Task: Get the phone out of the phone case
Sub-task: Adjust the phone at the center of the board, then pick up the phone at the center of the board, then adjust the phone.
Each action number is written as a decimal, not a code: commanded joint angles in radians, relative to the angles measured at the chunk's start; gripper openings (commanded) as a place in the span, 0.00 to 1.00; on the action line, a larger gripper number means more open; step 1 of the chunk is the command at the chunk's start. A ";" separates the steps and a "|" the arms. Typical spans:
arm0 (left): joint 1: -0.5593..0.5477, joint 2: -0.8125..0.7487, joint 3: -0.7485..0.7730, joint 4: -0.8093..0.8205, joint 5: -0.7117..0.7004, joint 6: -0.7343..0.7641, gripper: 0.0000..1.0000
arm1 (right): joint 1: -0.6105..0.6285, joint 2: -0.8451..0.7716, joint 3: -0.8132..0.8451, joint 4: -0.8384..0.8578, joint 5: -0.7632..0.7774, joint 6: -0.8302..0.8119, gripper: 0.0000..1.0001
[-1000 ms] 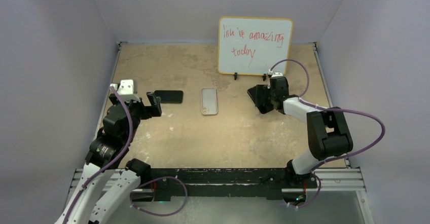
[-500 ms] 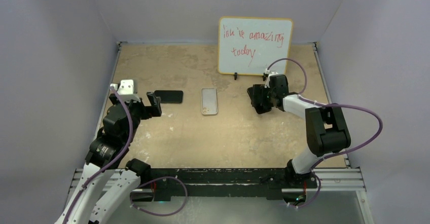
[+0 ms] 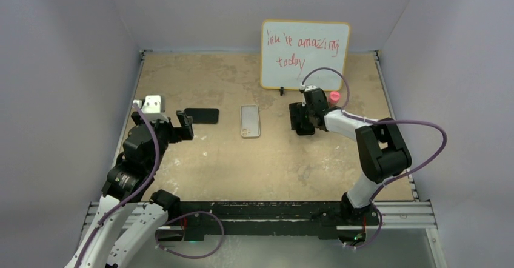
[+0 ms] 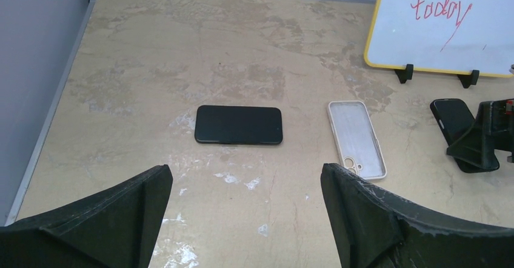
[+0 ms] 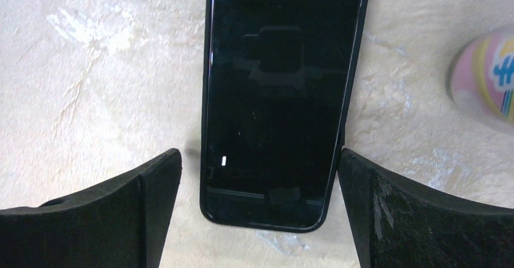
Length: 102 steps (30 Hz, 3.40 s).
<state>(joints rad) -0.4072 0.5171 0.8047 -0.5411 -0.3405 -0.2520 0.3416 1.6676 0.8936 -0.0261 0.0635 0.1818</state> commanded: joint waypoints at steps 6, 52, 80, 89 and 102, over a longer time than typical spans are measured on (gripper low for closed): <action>-0.004 -0.009 -0.008 0.024 0.015 0.019 0.98 | 0.021 0.096 0.121 -0.063 0.147 0.019 0.97; -0.261 0.738 -0.346 0.997 0.495 -0.690 0.87 | 0.340 -0.314 -0.587 0.687 -0.225 0.564 0.00; -0.387 0.913 -0.372 1.264 0.452 -0.735 0.00 | 0.488 -0.491 -0.696 0.855 -0.104 0.525 0.22; -0.240 0.648 -0.485 1.224 0.511 -0.702 0.00 | 0.487 -0.685 -0.737 0.766 -0.133 0.433 0.76; -0.212 0.445 -0.588 1.387 0.384 -0.981 0.00 | 0.492 -0.535 -0.778 1.164 -0.201 0.606 0.85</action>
<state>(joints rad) -0.6220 1.0286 0.2085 0.6708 0.1108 -1.1130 0.8246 1.0832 0.1318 0.9176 -0.1020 0.7074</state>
